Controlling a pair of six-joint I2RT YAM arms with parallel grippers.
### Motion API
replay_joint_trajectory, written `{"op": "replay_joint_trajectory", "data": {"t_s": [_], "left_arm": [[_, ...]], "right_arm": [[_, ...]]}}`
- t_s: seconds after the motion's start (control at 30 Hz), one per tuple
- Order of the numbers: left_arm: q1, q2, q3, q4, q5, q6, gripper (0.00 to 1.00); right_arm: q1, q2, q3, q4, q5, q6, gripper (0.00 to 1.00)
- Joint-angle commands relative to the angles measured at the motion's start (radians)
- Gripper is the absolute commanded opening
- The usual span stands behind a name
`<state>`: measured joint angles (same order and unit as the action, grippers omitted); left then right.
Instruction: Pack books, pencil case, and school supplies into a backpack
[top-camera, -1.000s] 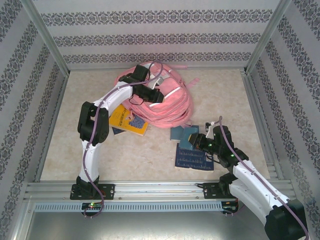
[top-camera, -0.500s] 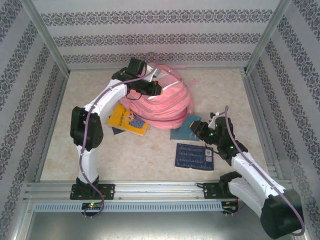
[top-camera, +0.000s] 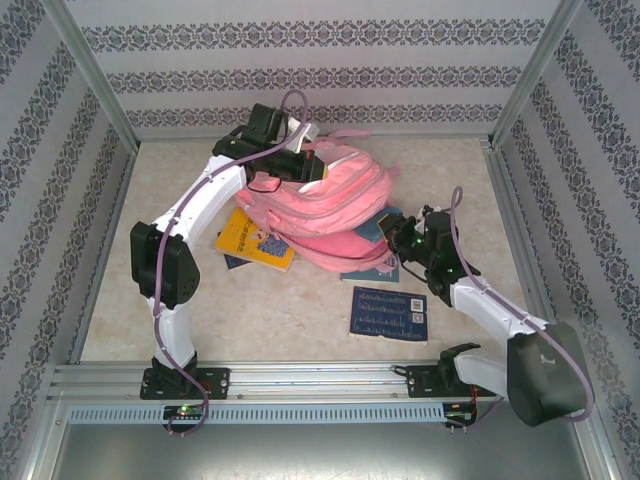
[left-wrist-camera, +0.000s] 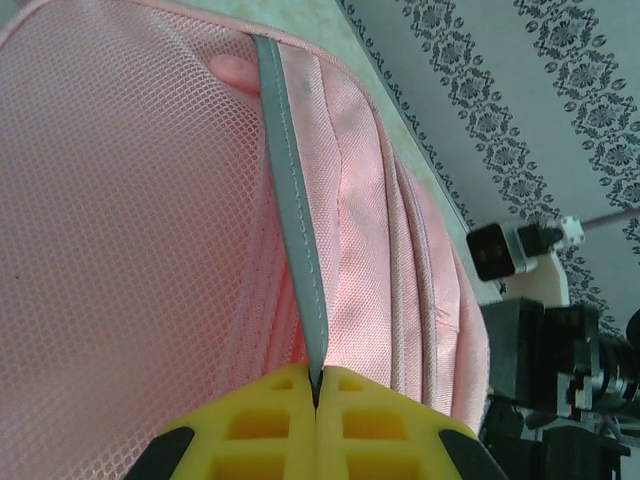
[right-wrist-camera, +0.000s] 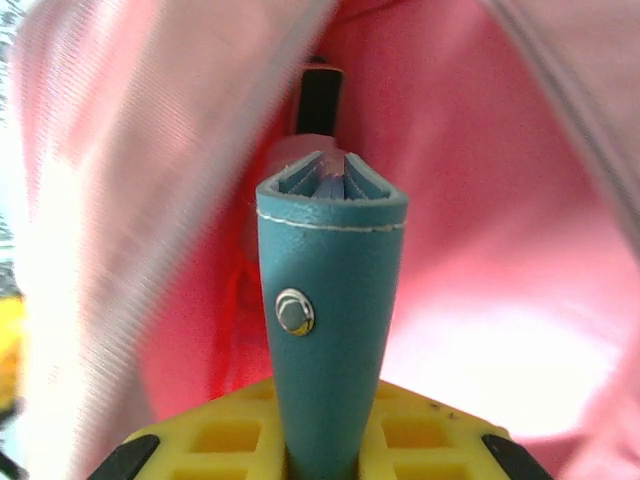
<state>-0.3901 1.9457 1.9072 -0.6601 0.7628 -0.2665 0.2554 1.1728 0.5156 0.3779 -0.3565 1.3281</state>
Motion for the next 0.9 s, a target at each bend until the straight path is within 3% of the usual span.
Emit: {"op": "replay_joint_trajectory", "data": {"t_s": [0.0,0.1,0.2,0.3,0.6,0.87], "left_arm": [[-0.057,-0.07,0.019,-0.069,0.053,0.026,0.04],[-0.088,-0.092,-0.021,-0.11,-0.046,0.057,0.32],[-0.105,-0.144,-0.065,-0.101,-0.102,0.059,0.48],[-0.136,-0.186,-0.079,-0.115,-0.158,0.082,0.57],[-0.266,-0.19,-0.047,-0.231,-0.429,0.214,0.64],[-0.341,-0.162,-0.015,-0.232,-0.587,0.275,0.66]], "right_arm": [[0.018,0.049,0.065,0.174,-0.008,0.11,0.17],[0.027,0.096,0.076,0.275,-0.009,0.171,0.15],[0.043,0.117,0.089,0.308,-0.01,0.189,0.14],[0.061,0.13,0.103,0.309,-0.01,0.183,0.13],[0.092,0.153,0.115,0.329,-0.007,0.184,0.13],[0.102,0.157,0.118,0.328,-0.004,0.181,0.12]]}}
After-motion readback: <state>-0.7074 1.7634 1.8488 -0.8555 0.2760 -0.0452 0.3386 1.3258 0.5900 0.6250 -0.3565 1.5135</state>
